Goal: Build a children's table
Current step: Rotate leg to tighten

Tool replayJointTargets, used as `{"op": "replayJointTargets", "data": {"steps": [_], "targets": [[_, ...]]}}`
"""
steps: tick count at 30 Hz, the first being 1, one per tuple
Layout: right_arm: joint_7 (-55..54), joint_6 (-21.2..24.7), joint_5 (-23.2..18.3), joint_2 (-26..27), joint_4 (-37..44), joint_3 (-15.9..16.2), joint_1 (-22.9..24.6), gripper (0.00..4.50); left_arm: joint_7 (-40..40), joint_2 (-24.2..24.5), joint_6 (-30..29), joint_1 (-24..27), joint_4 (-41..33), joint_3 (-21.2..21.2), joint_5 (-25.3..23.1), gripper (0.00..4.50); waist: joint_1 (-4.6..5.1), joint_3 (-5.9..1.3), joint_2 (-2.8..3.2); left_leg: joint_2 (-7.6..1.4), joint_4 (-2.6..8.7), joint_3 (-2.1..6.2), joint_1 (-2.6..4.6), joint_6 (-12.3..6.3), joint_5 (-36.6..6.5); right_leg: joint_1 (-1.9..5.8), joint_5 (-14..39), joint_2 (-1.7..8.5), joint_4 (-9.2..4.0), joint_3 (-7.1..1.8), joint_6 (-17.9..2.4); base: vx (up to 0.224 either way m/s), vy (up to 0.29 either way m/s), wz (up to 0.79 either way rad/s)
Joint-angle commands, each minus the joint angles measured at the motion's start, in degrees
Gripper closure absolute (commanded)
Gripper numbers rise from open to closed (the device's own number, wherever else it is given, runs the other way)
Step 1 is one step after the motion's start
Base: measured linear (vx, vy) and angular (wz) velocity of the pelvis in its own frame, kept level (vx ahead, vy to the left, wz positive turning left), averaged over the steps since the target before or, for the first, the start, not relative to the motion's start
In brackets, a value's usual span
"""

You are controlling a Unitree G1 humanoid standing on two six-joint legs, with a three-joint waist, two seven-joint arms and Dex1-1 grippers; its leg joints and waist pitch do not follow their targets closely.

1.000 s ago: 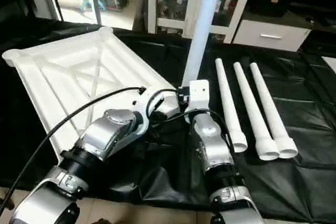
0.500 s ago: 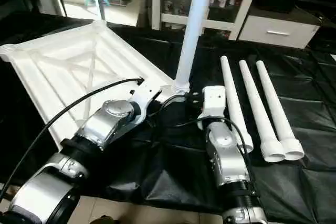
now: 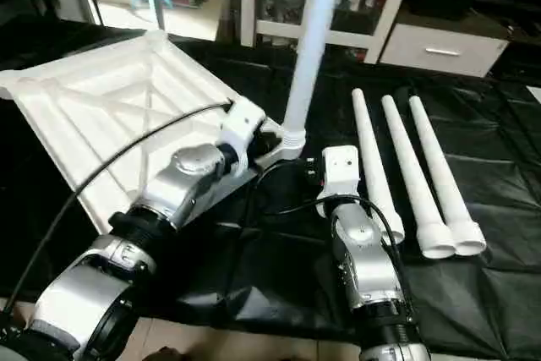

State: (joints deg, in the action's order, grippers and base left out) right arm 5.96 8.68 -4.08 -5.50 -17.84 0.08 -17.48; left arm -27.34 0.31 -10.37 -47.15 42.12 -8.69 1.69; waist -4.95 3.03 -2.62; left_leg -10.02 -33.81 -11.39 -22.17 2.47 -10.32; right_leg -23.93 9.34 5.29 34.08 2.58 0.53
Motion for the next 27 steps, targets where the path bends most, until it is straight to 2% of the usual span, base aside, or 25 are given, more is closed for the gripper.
{"op": "replayJointTargets", "data": {"steps": [1, 2, 4, 5, 6, 7, 8, 9, 10, 11, 12, 13, 15, 16, 18, 20, 21, 22, 23, 24, 25, 26, 27], "targets": [[1.16, 0.84, -0.07, -0.96, 2.20, 0.29, 0.60, 0.87, -2.96, 1.50, -1.73, 1.27, -4.67, 0.68, 1.12, 3.32, -0.18, -3.92, -0.29, -2.93, 3.90, 1.23, 1.24, -4.20, -9.50, 3.11, 7.00, 3.26, -3.25, -1.84, -12.80, 0.000, 0.000, 0.00], [3.43, 0.55, -0.43, -1.57, 3.17, 1.03, 0.86, 0.87, -5.68, 3.44, -3.92, 2.84, -8.70, 0.43, 1.61, 3.23, -0.14, -3.93, -0.22, -2.99, 3.97, 1.25, 1.36, -3.82, -9.89, 3.04, 7.27, 3.11, -3.18, -1.82, -12.60, 0.000, 0.000, 0.00], [4.91, 0.47, -0.73, -1.95, 3.79, 1.52, 1.02, 0.87, -7.11, 4.49, -4.85, 3.66, -10.62, 0.17, 1.82, 3.04, -0.06, -3.89, -0.04, -2.99, 4.02, 1.20, 1.47, -3.49, -10.13, 2.86, 7.32, 2.90, -3.17, -1.85, -12.35, 0.000, 0.000, 0.00], [7.92, 0.49, -1.48, -2.81, 5.28, 2.53, 1.41, 0.87, -9.88, 6.93, -5.92, 5.43, -14.47, -0.60, 1.99, 3.00, -0.16, -3.88, 0.05, -3.09, 4.12, 1.38, 1.46, -3.14, -10.60, 3.06, 7.43, 3.04, -3.07, -1.80, -12.34, 0.000, 0.000, 0.00], [13.58, 1.53, -4.38, -4.19, 8.41, 3.79, 2.26, 0.87, -14.50, 10.96, -7.37, 8.23, -20.09, -1.95, 2.72, 2.97, -0.11, -3.81, 0.07, -3.09, 4.16, 1.22, 1.44, -3.14, -10.70, 2.91, 7.40, 2.89, -3.17, -1.91, -12.22, 0.000, 0.000, 0.00], [13.58, 1.53, -4.38, -4.19, 8.41, 3.79, 2.26, 0.87, -14.50, 10.96, -7.37, 8.23, -20.09, -1.95, 2.72, 2.91, -0.11, -3.93, 0.23, -3.29, 4.21, 1.39, 1.28, -3.43, -10.13, 3.15, 5.94, 2.98, -2.77, -1.95, -12.18, 0.000, 0.000, 0.00], [18.42, 2.64, -6.92, -5.64, 11.31, 4.85, 3.02, 0.87, -18.86, 14.87, -7.91, 10.89, -25.12, -3.14, 3.41, 2.91, -0.13, -3.93, 0.55, -3.29, 4.16, 1.30, 1.69, -3.41, -10.43, 2.77, 5.49, 2.79, -2.74, -1.90, -12.47, 0.000, 0.000, 0.00], [23.41, 4.07, -9.57, -7.44, 14.28, 5.89, 3.81, 0.87, -23.25, 19.58, -9.21, 13.77, -30.32, -4.19, 4.28, 2.91, 0.03, -3.71, 0.67, -3.18, 4.28, 1.18, 1.76, -2.81, -11.38, 2.54, 6.16, 2.53, -2.86, -1.93, -12.37, 0.000, 0.000, 0.00], [25.78, 4.72, -10.78, -8.40, 15.65, 6.34, 4.16, 0.87, -25.71, 22.17, -9.78, 15.30, -33.06, -4.69, 4.90, 2.91, 0.03, -3.71, 0.67, -3.18, 4.28, 1.18, 1.76, -2.81, -11.38, 2.54, 6.16, 2.53, -2.86, -1.93, -12.37, 0.000, 0.000, 0.00], [26.95, 5.02, -11.27, -9.01, 16.32, 6.56, 4.33, 0.87, -27.17, 23.81, -10.12, 16.22, -34.70, -4.92, 5.31, 2.91, 0.08, -3.45, 0.82, -3.54, 4.77, 1.25, 1.85, -1.71, -13.74, 2.44, 8.34, 2.46, -2.84, -2.00, -11.90, 0.000, 0.000, 0.00], [28.50, 5.50, -11.77, -9.60, 16.69, 6.81, 4.43, 0.87, -28.83, 25.91, -12.03, 17.22, -36.87, -4.97, 6.12, 2.91, 0.15, -3.42, 0.82, -3.42, 4.82, 1.29, 1.85, -1.17, -14.31, 2.41, 9.14, 2.46, -2.93, -2.01, -11.79, 0.000, 0.000, 0.00], [28.50, 5.50, -11.77, -9.60, 16.69, 6.81, 4.43, 0.87, -28.83, 25.91, -12.03, 17.22, -36.87, -4.97, 6.12, 2.91, 0.09, -3.37, 1.01, -3.43, 4.93, 1.13, 2.29, -0.15, -15.77, 2.02, 10.53, 2.39, -3.10, -2.09, -11.81, 0.000, 0.000, 0.00], [29.60, 5.86, -11.85, -10.05, 16.74, 7.20, 4.39, 0.87, -30.26, 27.55, -13.48, 17.89, -38.43, -4.96, 6.86, 2.91, -0.12, -3.23, 1.10, -3.34, 5.03, 1.19, 2.43, 1.56, -17.99, 1.81, 13.25, 2.52, -3.38, -2.14, -11.57, 0.000, 0.000, 0.00], [31.02, 6.53, -11.26, -10.47, 16.22, 8.30, 4.01, 0.87, -31.52, 29.27, -15.09, 18.46, -39.87, -4.64, 7.27, 2.91, -0.05, -3.22, 0.98, -3.29, 5.08, 1.25, 2.43, 2.50, -19.29, 1.80, 14.44, 2.52, -3.39, -2.17, -11.11, 0.000, 0.000, 0.00], [31.69, 6.87, -9.43, -10.56, 14.51, 9.87, 2.98, 0.87, -32.29, 30.54, -16.25, 18.65, -40.64, -4.12, 7.43, 2.91, 0.18, -3.14, 0.98, -3.11, 5.31, 1.50, 1.99, 3.07, -19.55, 2.08, 16.12, 2.61, -3.46, -2.15, -10.19, 0.000, 0.000, 0.00], [30.08, 7.12, -4.90, -9.44, 9.04, 12.06, 0.04, 0.87, -32.35, 31.39, -17.17, 18.57, -40.73, -3.30, 7.09, 2.91, 0.46, -3.19, 0.80, -2.94, 5.21, 1.50, 1.99, 3.52, -19.85, 1.88, 17.49, 2.67, -3.60, -2.18, -9.67, 0.000, 0.000, 0.00], [28.05, 6.56, -1.42, -8.61, 3.21, 13.83, -3.04, 0.87, -32.46, 32.44, -18.14, 18.97, -41.82, -3.15, 7.16, 2.91, 0.53, -3.34, 0.80, -2.94, 5.10, 1.54, 1.95, 3.95, -18.84, 1.90, 17.08, 2.80, -3.46, -2.21, -9.70, 0.000, 0.000, 0.00], [25.78, 5.51, 1.64, -7.81, -3.08, 15.23, -6.27, 0.87, -32.37, 33.23, -18.92, 19.38, -42.89, -3.06, 7.33, 2.91, 1.01, -3.37, 0.03, -2.70, 5.08, 1.55, 1.45, 4.00, -17.35, 2.13, 16.80, 2.87, -3.28, -2.14, -10.26, 0.000, 0.000, 0.00], [24.32, 4.96, 3.38, -7.57, -7.27, 16.39, -8.61, 0.87, -32.43, 34.07, -19.93, 19.79, -44.23, -3.03, 7.70, 2.91, 1.32, -3.44, -0.03, -2.74, 4.99, 1.60, 1.43, 4.26, -17.24, 2.09, 17.69, 3.15, -3.26, -2.13, -10.78, 0.000, 0.000, 0.00], [23.59, 4.73, 3.96, -7.40, -9.11, 16.72, -9.67, 0.87, -32.43, 34.39, -20.33, 19.93, -44.78, -2.97, 7.88, 2.91, 1.42, -3.43, 0.15, -2.75, 4.80, 1.57, 1.60, 4.37, -17.11, 1.89, 17.67, 3.16, -3.19, -2.18, -11.06, 0.000, 0.000, 0.00], [22.13, 4.29, 4.42, -6.74, -12.03, 16.55, -11.43, 0.87, -32.40, 34.65, -20.77, 20.07, -45.36, -2.71, 8.13, 2.91, 1.28, -3.44, -0.16, -2.78, 4.56, 1.39, 1.72, 3.89, -16.27, 1.90, 16.84, 3.27, -3.22, -2.36, -11.24, 0.000, 0.000, 0.00], [21.02, 3.98, 4.63, -6.20, -14.15, 16.30, -12.74, 0.87, -32.41, 34.84, -21.10, 20.18, -45.80, -2.49, 8.32, 2.91, 1.23, -3.44, -0.08, -2.73, 4.59, 1.37, 1.66, 3.64, -15.70, 2.08, 16.17, 3.16, -3.22, -2.36, -11.16, 0.000, 0.000, 0.00], [19.60, 3.54, 4.64, -5.44, -17.32, 15.84, -14.71, 0.87, -32.44, 35.26, -21.77, 20.39, -46.62, -2.10, 8.55, 2.91, 1.19, -3.51, 0.09, -2.75, 4.47, 1.25, 1.86, 3.53, -14.47, 1.90, 13.74, 2.75, -2.88, -2.30, -11.21, 0.000, 0.000, 0.00]]}}
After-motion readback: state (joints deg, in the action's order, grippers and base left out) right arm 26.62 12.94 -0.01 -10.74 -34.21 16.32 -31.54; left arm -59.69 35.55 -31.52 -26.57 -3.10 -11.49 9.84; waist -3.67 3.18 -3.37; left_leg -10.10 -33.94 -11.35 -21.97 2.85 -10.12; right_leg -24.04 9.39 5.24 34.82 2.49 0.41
